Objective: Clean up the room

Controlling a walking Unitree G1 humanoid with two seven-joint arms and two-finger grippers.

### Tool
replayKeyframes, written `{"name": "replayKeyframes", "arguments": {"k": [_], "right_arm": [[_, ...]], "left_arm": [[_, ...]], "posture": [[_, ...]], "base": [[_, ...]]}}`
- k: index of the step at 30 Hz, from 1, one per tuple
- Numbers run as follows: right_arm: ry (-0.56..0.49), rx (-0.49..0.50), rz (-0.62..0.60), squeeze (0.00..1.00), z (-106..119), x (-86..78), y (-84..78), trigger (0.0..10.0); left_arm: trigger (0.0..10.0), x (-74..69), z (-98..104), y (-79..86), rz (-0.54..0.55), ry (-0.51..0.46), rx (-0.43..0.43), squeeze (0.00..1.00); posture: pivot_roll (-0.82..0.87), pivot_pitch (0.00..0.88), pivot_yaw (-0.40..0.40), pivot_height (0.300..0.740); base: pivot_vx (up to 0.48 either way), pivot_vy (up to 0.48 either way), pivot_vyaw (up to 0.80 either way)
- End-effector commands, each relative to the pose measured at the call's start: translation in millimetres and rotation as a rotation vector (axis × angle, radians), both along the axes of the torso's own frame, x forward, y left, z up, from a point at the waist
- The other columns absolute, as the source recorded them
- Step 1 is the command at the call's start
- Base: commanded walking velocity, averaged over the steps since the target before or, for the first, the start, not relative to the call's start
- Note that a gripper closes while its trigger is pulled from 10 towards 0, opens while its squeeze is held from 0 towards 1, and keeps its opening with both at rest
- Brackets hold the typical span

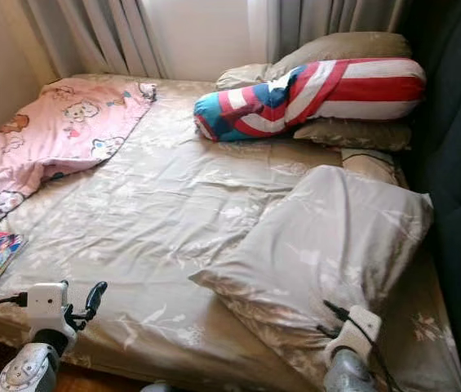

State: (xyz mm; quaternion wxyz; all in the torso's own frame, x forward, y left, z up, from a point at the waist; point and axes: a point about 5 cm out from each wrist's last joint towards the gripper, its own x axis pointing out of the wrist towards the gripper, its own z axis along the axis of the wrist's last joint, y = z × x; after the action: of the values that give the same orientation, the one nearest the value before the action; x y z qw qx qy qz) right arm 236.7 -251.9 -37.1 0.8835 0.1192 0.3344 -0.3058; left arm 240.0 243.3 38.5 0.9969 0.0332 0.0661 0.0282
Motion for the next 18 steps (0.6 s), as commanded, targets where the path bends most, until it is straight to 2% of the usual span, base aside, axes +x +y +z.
{"name": "replayKeyframes", "arguments": {"k": [1, 2, 3, 6, 7, 9, 10, 12, 14, 18], "right_arm": [[-0.067, -0.131, -0.111, 0.0, 22.3, 6.8, -34.4, 0.0], [-0.081, -0.198, -0.133, 0.0, 32.5, 9.7, -47.2, 0.0], [-0.081, -0.198, -0.133, 0.0, 32.5, 9.7, -47.2, 0.0], [-0.138, -0.371, -0.196, 0.0, 65.9, 20.4, -78.3, 0.0], [-0.138, -0.371, -0.196, 0.0, 65.9, 20.4, -78.3, 0.0], [-0.165, -0.437, -0.278, 0.0, 83.4, 22.6, -94.1, 0.0], [-0.187, -0.499, -0.337, 0.0, 98.6, 23.2, -107.1, 0.0], [-0.202, -0.57, -0.372, 0.0, 112.4, 22.8, -118.7, 0.0], [-0.214, -0.62, -0.398, 0.0, 123.6, 22.6, -127.3, 0.0], [-0.206, -0.633, -0.396, 0.0, 128.1, 23.2, -131.6, 0.0]], "left_arm": [[10.0, -2.4, -2.8, 6.5, 0.015, 0.019, 0.026, 0.0], [10.0, -2.7, -3.3, 6.7, 0.016, 0.019, 0.026, 0.0], [10.0, -2.7, -3.3, 6.7, 0.016, 0.019, 0.026, 0.0], [10.0, -2.5, -4.5, 7.4, 0.018, 0.02, 0.024, 0.0], [10.0, -2.5, -4.5, 7.4, 0.018, 0.02, 0.024, 0.0], [10.0, -2.0, -5.1, 7.5, 0.017, 0.019, 0.024, 0.0], [10.0, -1.4, -5.2, 7.1, 0.016, 0.018, 0.024, 0.0], [10.0, -0.5, -5.1, 6.8, 0.016, 0.016, 0.023, 0.0], [10.0, 0.2, -4.9, 6.7, 0.015, 0.014, 0.023, 0.0], [10.0, 0.4, -5.3, 6.2, 0.013, 0.015, 0.024, 0.0]], "posture": [[0.05, 0.0, 0.004, 0.667], [0.05, 0.0, 0.004, 0.667], [0.05, 0.0, 0.004, 0.667], [0.04, 0.0, 0.007, 0.667], [0.04, 0.0, 0.007, 0.667], [0.04, 0.0, 0.009, 0.667], [0.04, 0.0, 0.009, 0.667], [0.04, 0.0, 0.009, 0.667], [0.03, 0.0, 0.011, 0.667], [0.03, 0.0, 0.01, 0.667]], "base": [[0.0, 0.0, 0.0], [0.0, 0.0, 0.0], [0.0, 0.0, 0.0], [0.0, 0.0, 0.0], [0.0, 0.0, 0.0], [0.0, 0.0, 0.0], [0.0, 0.0, 0.0], [0.0, 0.0, 0.0], [0.0, 0.0, 0.0], [0.0, 0.0, 0.0]]}}
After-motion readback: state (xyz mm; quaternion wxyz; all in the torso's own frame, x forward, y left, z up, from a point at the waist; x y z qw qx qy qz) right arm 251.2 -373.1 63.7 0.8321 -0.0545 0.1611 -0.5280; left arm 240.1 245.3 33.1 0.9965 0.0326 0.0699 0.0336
